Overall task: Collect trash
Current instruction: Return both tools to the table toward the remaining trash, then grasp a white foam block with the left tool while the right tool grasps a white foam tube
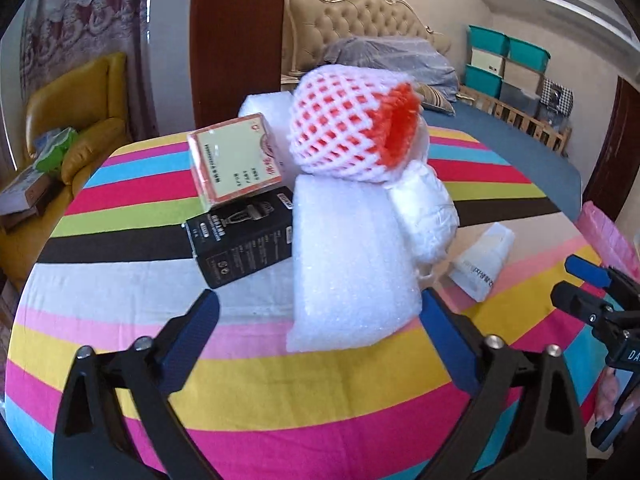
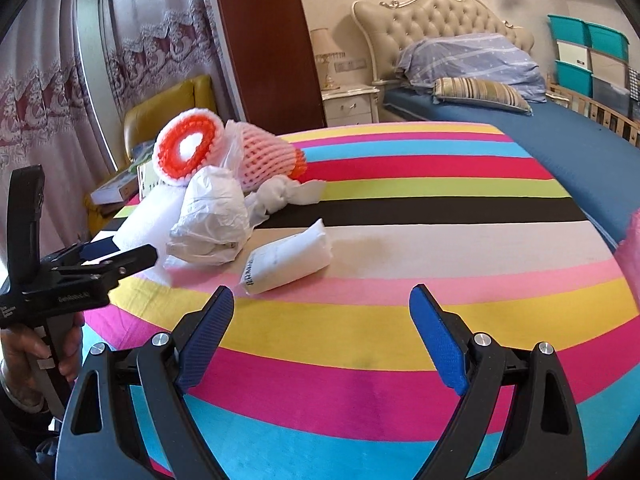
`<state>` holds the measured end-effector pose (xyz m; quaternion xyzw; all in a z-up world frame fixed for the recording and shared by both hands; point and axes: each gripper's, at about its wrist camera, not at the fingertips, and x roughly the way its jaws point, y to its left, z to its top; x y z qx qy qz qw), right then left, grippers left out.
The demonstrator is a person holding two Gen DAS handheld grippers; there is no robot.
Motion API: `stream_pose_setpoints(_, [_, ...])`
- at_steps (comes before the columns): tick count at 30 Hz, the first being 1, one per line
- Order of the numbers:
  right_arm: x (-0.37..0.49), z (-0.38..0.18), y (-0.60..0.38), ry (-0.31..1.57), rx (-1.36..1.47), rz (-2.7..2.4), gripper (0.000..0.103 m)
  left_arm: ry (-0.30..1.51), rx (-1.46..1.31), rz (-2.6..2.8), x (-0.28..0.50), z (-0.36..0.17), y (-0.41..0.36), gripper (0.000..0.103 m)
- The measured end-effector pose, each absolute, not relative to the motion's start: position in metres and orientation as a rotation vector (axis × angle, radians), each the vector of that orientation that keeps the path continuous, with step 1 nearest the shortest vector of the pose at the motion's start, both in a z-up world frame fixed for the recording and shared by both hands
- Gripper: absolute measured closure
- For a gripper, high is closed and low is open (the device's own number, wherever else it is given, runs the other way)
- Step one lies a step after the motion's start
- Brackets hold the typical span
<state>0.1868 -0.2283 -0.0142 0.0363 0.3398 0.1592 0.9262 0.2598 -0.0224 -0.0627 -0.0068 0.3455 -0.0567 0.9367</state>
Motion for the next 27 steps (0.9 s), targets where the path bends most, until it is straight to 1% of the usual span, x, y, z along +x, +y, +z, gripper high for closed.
stream_pose_setpoints(1, [0.189,-0.015,-0.225,0.701,0.07,0.329,0.018,0.707,-0.011,-0.116,0.261,-0.064,-0.022,0.031])
stream_pose_setpoints(2, [0.191,-0.015,-0.221,0.708,0.068,0.331,0.018,0.718,-0.018,-0.125,0.263,-0.066,-0.021,0.04])
stream_pose_setpoints(3, [0.194,-0.016,-0.218,0.713,0.068,0.334,0.018,0.727,-0.032,-0.141,0.264,-0.066,-0.019,0.051])
stream_pose_setpoints(11, [0.213,-0.022,-0.181,0.764,0.052,0.353,0.018,0.628,0.001,-0.085,0.23,-0.055,0.0,0.052])
stream_pose_setpoints(16, [0.225,-0.028,-0.167,0.831,0.043,0.335,0.019,0.62,-0.026,-0.07,0.207,-0.058,0.02,0.052])
stream_pose_setpoints(17, [0.226,-0.029,-0.166,0.838,0.044,0.334,0.021,0.619,-0.041,-0.071,0.202,-0.058,0.024,0.052])
stream_pose_setpoints(20, [0.231,-0.029,-0.162,0.851,0.05,0.333,0.029,0.612,-0.06,-0.064,0.19,-0.059,0.034,0.052])
stream_pose_setpoints(22, [0.235,-0.028,-0.159,0.849,0.044,0.313,0.037,0.61,-0.074,-0.06,0.184,-0.06,0.042,0.052])
stream_pose_setpoints(24, [0.241,-0.028,-0.159,0.852,0.05,0.281,0.042,0.613,-0.087,-0.056,0.18,-0.062,0.05,0.052])
stream_pose_setpoints(27, [0.254,-0.031,-0.161,0.883,0.094,0.246,0.042,0.623,-0.112,-0.059,0.176,-0.066,0.059,0.052])
